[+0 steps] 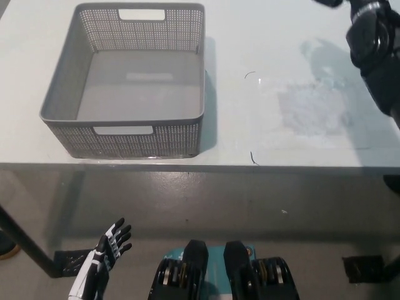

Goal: Use the right hand to pick up a webcam and put it into a container on the left side

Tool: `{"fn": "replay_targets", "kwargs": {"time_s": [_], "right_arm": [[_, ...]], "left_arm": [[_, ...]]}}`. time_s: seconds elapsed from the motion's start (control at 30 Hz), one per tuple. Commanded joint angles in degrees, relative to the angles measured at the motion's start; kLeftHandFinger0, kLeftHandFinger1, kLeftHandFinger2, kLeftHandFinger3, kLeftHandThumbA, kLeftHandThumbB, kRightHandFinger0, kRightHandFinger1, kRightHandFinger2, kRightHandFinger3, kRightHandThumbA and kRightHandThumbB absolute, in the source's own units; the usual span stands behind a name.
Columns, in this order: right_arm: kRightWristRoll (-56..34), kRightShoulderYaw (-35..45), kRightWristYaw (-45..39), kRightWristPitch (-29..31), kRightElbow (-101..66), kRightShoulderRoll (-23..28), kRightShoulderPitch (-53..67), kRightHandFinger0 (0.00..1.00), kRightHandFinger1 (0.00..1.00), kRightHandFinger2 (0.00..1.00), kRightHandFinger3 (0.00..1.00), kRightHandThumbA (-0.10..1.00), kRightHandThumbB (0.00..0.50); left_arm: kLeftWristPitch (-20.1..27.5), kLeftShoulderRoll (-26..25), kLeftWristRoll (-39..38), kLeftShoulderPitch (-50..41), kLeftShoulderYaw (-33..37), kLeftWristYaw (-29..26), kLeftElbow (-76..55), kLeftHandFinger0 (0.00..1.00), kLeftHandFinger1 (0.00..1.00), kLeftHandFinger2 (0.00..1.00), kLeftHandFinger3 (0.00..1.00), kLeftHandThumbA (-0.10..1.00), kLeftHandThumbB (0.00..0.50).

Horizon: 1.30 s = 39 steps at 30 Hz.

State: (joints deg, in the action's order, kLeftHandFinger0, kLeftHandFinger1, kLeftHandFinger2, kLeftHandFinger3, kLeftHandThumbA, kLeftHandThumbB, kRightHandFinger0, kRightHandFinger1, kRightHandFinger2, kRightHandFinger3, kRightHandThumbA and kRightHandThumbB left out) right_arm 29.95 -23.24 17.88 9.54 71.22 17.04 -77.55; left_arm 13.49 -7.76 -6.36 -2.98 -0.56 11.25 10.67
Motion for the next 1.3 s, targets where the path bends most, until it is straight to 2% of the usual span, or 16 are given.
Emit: {"fn": "replay_targets", "kwargs": {"time_s": [0.0, 0.17, 0.23, 0.3, 0.33, 0.43, 0.6, 0.67, 0.83, 0.93, 1.0, 1.07, 1.13, 1.17, 1.2, 1.27], "right_arm": [[0.25, 0.67, 1.8, 2.2, -5.46, -2.02, -5.82, 0.0, 0.41, 0.82, 0.91, -0.1, 0.156], [0.0, 1.01, 0.62, 2.03, -10.62, -5.47, -5.76, 0.0, 0.4, 0.8, 0.91, -0.1, 0.159], [0.6, 0.48, 0.05, 1.49, -12.93, -7.4, -5.6, 0.0, 0.36, 0.77, 0.89, -0.1, 0.155], [1.28, 0.14, 0.31, 1.19, -14.71, -8.98, -5.42, 0.0, 0.29, 0.71, 0.81, -0.1, 0.185], [1.83, -0.21, 0.26, 0.73, -15.86, -9.98, -5.28, 0.0, 0.28, 0.7, 0.8, -0.1, 0.187], [2.14, -0.57, -1.07, -0.2, -18.29, -12.51, -5.09, 0.0, 0.3, 0.74, 0.82, -0.1, 0.188], [2.98, -0.96, -1.04, -1.22, -18.53, -16.75, -5.88, 0.0, 0.31, 0.75, 0.83, -0.1, 0.181], [2.79, -0.94, -1.11, -1.68, -17.75, -19.13, -6.36, 0.0, 0.32, 0.76, 0.84, -0.1, 0.197], [3.32, -1.16, -0.53, -1.05, -16.38, -22.22, -5.71, 0.0, 0.32, 0.73, 0.86, -0.1, 0.199], [3.51, -1.44, -0.17, -0.61, -14.15, -23.59, -5.49, 0.0, 0.3, 0.7, 0.82, -0.1, 0.2], [4.12, -1.9, 1.5, -0.25, -11.82, -24.57, -5.21, 0.0, 0.21, 0.64, 0.71, -0.1, 0.223], [3.88, -1.93, 1.62, 0.22, -9.85, -25.06, -4.97, 0.0, 0.17, 0.59, 0.65, -0.1, 0.218], [3.33, -1.87, 2.0, 1.78, -6.7, -25.68, -4.36, 0.0, 0.2, 0.63, 0.69, -0.1, 0.226], [2.91, -1.64, 2.72, 3.11, -4.79, -26.01, -4.0, 0.0, 0.23, 0.68, 0.72, -0.1, 0.236], [2.3, -1.3, 2.42, 3.42, -3.03, -26.43, -3.68, 0.0, 0.3, 0.75, 0.78, -0.1, 0.225], [2.13, -1.34, 2.56, 3.51, -0.34, -27.14, -3.22, 0.01, 0.37, 0.8, 0.83, -0.1, 0.224]], "left_arm": [[1.05, -0.09, 0.26, 0.79, -0.28, -0.52, -0.84, 1.0, 1.0, 1.0, 1.0, 1.0, 0.024], [1.27, -0.38, 1.45, 1.41, 0.11, -0.67, -0.93, 1.0, 1.0, 1.0, 1.0, 1.0, 0.003], [1.11, -0.44, 0.98, 1.37, 0.08, -0.31, -1.04, 1.0, 1.0, 1.0, 1.0, 1.0, 0.004], [1.67, -0.55, 1.05, 1.43, 0.15, -0.1, -0.74, 1.0, 1.0, 1.0, 1.0, 1.0, 0.01], [1.86, -0.5, 0.95, 1.45, 0.11, -0.05, -0.57, 1.0, 1.0, 1.0, 1.0, 1.0, 0.017], [1.78, -0.52, 1.16, 1.4, 0.09, -0.13, -0.79, 1.0, 1.0, 1.0, 1.0, 1.0, 0.024], [0.18, -0.2, 0.97, 1.3, 0.36, 0.0, -1.89, 1.0, 1.0, 1.0, 1.0, 1.0, 0.006], [0.29, -0.19, 1.07, 1.23, 0.55, 0.1, -2.24, 1.0, 1.0, 1.0, 1.0, 1.0, 0.0], [0.62, -0.44, 1.36, 1.32, 1.02, 0.4, -2.49, 1.0, 1.0, 1.0, 1.0, 1.0, 0.004], [-0.09, -0.7, 1.46, 1.61, 1.11, 0.44, -2.97, 1.0, 1.0, 1.0, 1.0, 1.0, 0.012], [0.4, -0.99, 1.97, 2.06, 1.2, 0.43, -2.64, 1.0, 1.0, 1.0, 1.0, 1.0, 0.018], [0.11, -1.01, 1.86, 2.2, 1.25, 0.53, -2.68, 1.0, 1.0, 1.0, 1.0, 1.0, 0.045], [-0.1, -0.98, 2.24, 2.11, 1.36, 0.37, -3.02, 1.0, 1.0, 1.0, 1.0, 1.0, 0.042], [0.33, -1.04, 2.47, 2.09, 1.46, 0.38, -2.91, 1.0, 1.0, 1.0, 1.0, 1.0, 0.042], [0.71, -1.14, 2.72, 2.05, 1.53, 0.39, -2.76, 1.0, 1.0, 1.0, 1.0, 1.0, 0.048], [0.55, -0.99, 2.53, 1.64, 1.49, 0.34, -3.06, 1.0, 1.0, 1.0, 1.0, 1.0, 0.051]]}}
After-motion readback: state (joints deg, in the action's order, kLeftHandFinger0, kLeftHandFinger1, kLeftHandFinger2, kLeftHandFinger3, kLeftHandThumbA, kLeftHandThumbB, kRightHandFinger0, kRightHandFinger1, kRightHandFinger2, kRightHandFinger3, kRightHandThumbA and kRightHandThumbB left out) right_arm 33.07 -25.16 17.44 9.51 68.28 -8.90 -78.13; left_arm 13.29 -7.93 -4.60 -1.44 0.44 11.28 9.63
